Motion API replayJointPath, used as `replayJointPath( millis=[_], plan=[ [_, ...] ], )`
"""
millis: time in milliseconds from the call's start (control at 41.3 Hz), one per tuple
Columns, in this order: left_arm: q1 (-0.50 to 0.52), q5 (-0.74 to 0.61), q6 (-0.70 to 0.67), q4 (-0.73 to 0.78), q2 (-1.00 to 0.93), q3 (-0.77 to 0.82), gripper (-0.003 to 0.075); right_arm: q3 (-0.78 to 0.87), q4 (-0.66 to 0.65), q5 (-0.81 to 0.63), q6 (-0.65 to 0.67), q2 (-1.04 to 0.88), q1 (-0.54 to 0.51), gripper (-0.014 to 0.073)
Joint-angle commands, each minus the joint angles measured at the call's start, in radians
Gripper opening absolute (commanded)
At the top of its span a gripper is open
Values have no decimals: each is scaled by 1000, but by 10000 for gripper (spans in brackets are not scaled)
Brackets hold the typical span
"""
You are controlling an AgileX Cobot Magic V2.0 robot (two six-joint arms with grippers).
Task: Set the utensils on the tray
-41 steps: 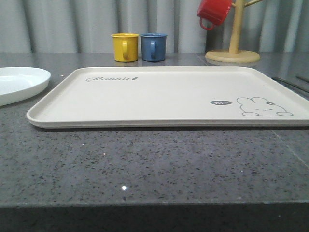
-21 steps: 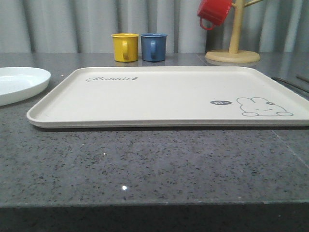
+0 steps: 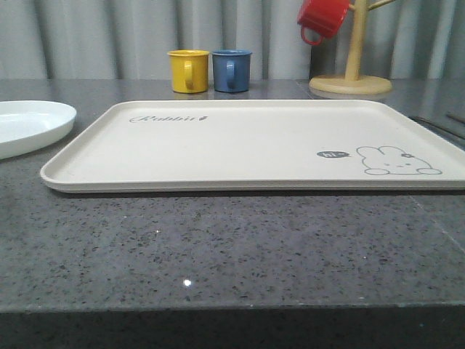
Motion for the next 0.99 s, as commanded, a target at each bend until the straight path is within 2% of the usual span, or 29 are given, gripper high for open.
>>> replayJointPath(
  millis=[0,218,290,412,508,581,968],
  plan=[
    [-51,20,31,-12,113,-105,693,-38,0,-75,-5,11,-7,617],
    [-146,277,66,23,405,-295,688,-38,0,-75,-5,11,-7,617],
    [-158,372,66,44,489,-359,649,-38,0,-75,-5,11,-7,617],
    [-164,464,68,55,614,-443,526,-38,0,-75,-5,11,-7,617],
    [-164,481,70,63,695,-486,433,-38,0,-75,-5,11,-7,617],
    [-164,492,82,70,743,-508,399,-38,0,-75,-5,11,-7,617],
    [-164,510,95,70,883,-527,387,-38,0,-75,-5,11,-7,617]
  ],
)
